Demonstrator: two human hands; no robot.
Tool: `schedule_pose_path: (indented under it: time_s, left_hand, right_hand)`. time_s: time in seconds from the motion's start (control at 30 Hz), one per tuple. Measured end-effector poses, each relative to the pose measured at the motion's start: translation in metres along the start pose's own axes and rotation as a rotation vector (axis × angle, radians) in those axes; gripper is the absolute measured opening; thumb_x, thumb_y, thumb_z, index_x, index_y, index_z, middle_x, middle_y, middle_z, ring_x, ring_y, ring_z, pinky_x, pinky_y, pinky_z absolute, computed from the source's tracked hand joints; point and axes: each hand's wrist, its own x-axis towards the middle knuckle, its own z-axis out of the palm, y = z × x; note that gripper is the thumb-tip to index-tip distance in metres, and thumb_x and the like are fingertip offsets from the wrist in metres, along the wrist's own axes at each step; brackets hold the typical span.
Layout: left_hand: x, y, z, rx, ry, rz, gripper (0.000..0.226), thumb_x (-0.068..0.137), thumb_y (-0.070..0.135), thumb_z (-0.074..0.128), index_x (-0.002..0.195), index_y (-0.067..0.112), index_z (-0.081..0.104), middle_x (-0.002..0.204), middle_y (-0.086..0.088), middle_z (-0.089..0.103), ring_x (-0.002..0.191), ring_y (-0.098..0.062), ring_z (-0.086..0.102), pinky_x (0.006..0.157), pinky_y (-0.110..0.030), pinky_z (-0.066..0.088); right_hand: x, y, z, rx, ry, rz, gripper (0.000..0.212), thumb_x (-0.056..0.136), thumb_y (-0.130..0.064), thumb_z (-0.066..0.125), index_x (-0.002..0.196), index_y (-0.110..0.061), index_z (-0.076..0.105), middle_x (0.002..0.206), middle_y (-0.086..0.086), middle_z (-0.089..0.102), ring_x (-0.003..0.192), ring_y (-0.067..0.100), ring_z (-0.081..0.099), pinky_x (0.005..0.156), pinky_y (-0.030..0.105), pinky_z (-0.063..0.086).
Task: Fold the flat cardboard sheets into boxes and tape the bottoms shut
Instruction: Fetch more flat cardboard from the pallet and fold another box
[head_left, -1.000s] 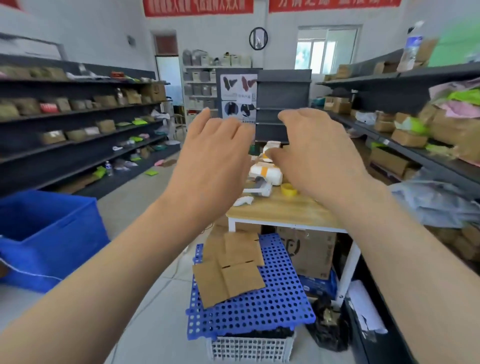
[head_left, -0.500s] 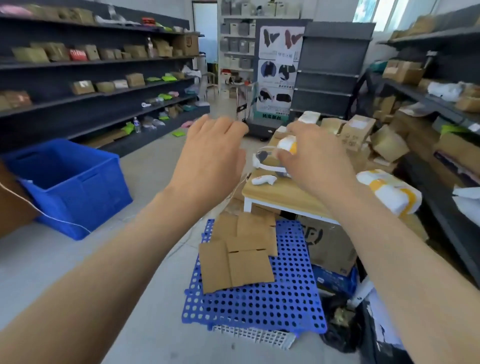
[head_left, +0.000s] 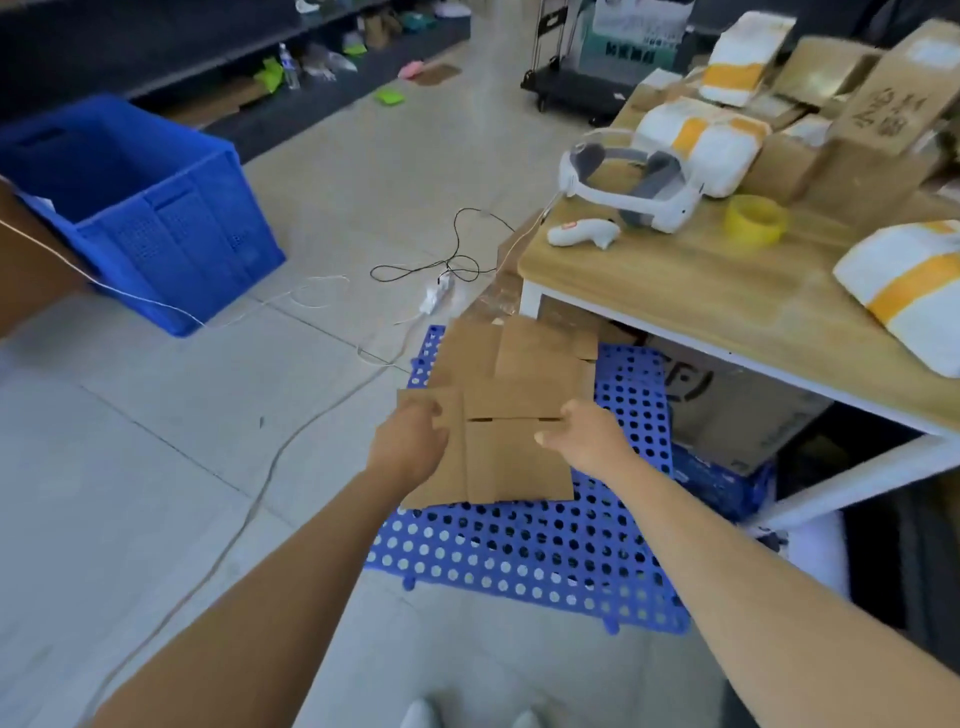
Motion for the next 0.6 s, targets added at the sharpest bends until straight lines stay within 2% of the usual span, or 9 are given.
schedule_pose_path:
  time_s: [0.07,0.13,0.17,0.2,0.27,0.37,0.43,0.5,0.6]
  left_hand:
    - [0.020,-0.024,0.029,0.003,-0.044,-0.058,0.037,0.093,0.021,0.052,0.129,0.010,0.050,0.133,-0.008,0.049,0.111,-0.025,0.054,0.091,-0.033,0.042]
    - [0.038,-0.046,0.054,-0.012,-0.072,-0.128,0.041,0.093,0.022,0.053,0.131,0.009,0.047,0.135,-0.009,0.045,0.109,-0.025,0.054,0.088,-0.031,0.042]
    - [0.047,-0.057,0.066,-0.029,-0.085,-0.169,0.044,0.093,0.023,0.054,0.133,0.008,0.045,0.136,-0.010,0.043,0.108,-0.025,0.054,0.085,-0.030,0.041]
    - [0.055,-0.066,0.075,-0.051,-0.098,-0.210,0.047,0.092,0.023,0.055,0.134,0.006,0.042,0.137,-0.011,0.041,0.108,-0.025,0.054,0.082,-0.028,0.040]
    - [0.071,-0.082,0.093,-0.096,-0.117,-0.292,0.053,0.091,0.022,0.058,0.136,0.004,0.037,0.139,-0.014,0.037,0.110,-0.027,0.053,0.079,-0.028,0.039]
    - [0.093,-0.097,0.114,-0.199,-0.139,-0.412,0.063,0.087,0.018,0.064,0.138,0.000,0.032,0.141,-0.020,0.037,0.120,-0.033,0.047,0.092,-0.035,0.043]
    - [0.104,-0.102,0.124,-0.254,-0.143,-0.482,0.061,0.088,0.018,0.061,0.138,-0.001,0.032,0.139,-0.019,0.038,0.112,-0.030,0.048,0.092,-0.039,0.044]
    - [0.113,-0.107,0.131,-0.294,-0.127,-0.563,0.055,0.090,0.019,0.055,0.137,-0.001,0.033,0.138,-0.018,0.035,0.099,-0.026,0.047,0.083,-0.036,0.043]
    - [0.123,-0.115,0.139,-0.377,-0.069,-0.657,0.050,0.090,0.021,0.054,0.132,0.000,0.039,0.134,-0.017,0.040,0.106,-0.030,0.050,0.081,-0.037,0.042]
  right_hand:
    - [0.030,0.018,0.022,0.136,-0.034,0.057,0.057,0.091,-0.033,0.063,0.135,-0.003,0.042,0.136,0.013,0.048,0.122,0.028,0.048,0.089,0.028,0.039]
    - [0.055,0.035,0.043,0.201,-0.038,0.106,0.063,0.089,-0.032,0.065,0.139,-0.004,0.038,0.142,0.012,0.044,0.128,0.028,0.044,0.093,0.029,0.038]
    - [0.067,0.044,0.054,0.207,-0.033,0.127,0.068,0.088,-0.033,0.066,0.142,-0.006,0.035,0.144,0.011,0.042,0.130,0.028,0.042,0.099,0.031,0.037]
    - [0.079,0.052,0.064,0.208,-0.030,0.144,0.071,0.087,-0.034,0.068,0.143,-0.007,0.035,0.144,0.010,0.043,0.130,0.028,0.042,0.105,0.036,0.037]
    - [0.100,0.066,0.083,0.228,-0.014,0.176,0.072,0.084,-0.033,0.071,0.141,-0.007,0.036,0.143,0.011,0.044,0.130,0.029,0.043,0.108,0.043,0.036]
    - [0.124,0.083,0.103,0.284,0.014,0.283,0.089,0.082,-0.033,0.073,0.147,-0.004,0.019,0.148,0.015,0.035,0.135,0.031,0.037,0.109,0.045,0.035]
    - [0.136,0.092,0.112,0.276,0.028,0.342,0.095,0.084,-0.035,0.071,0.149,-0.003,0.010,0.151,0.016,0.029,0.137,0.033,0.032,0.109,0.045,0.034]
    - [0.145,0.100,0.116,0.233,0.066,0.394,0.094,0.084,-0.038,0.070,0.149,-0.005,0.011,0.152,0.016,0.025,0.137,0.035,0.029,0.107,0.046,0.036]
    - [0.153,0.106,0.118,0.242,0.092,0.427,0.080,0.084,-0.036,0.070,0.143,-0.004,0.026,0.145,0.016,0.035,0.131,0.035,0.037,0.103,0.049,0.039]
